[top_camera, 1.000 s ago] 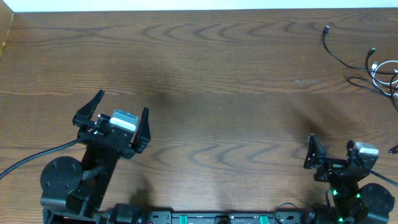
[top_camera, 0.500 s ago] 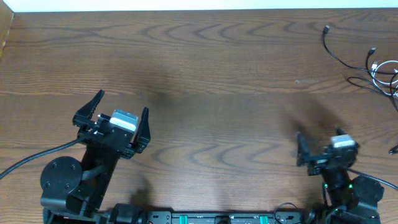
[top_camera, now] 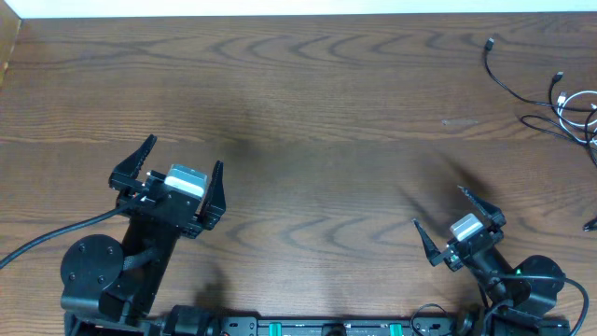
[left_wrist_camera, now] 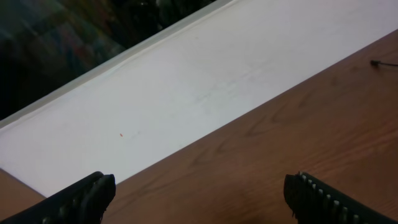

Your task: Untangle cables

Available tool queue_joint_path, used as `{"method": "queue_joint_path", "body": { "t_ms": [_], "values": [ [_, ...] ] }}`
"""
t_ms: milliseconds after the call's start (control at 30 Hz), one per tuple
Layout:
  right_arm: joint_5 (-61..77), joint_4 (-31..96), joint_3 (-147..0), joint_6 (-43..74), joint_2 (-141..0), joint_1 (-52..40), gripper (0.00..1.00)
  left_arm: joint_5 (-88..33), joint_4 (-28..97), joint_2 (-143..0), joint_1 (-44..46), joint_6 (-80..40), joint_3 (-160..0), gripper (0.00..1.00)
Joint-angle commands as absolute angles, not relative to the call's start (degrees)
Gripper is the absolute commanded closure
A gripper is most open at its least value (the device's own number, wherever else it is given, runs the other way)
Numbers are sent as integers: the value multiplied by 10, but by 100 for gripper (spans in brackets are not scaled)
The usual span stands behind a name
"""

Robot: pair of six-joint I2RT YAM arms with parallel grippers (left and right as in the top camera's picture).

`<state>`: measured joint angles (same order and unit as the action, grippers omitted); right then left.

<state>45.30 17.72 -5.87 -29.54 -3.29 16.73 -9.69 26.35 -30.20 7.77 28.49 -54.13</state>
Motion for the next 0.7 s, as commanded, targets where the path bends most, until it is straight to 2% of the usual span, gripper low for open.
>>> {"method": "queue_joint_path", "body": {
  "t_ms": [0, 400, 667],
  "values": [
    [430, 176, -55, -309, -41, 165, 1, -89, 261, -299, 78, 282, -547, 8],
    [430, 176, -55, -309, -41, 164, 1, -89, 261, -299, 78, 282, -547, 8],
    [430, 176, -55, -309, -36, 91, 1, -89, 260, -300, 78, 282, -547, 8]
  ]
}}
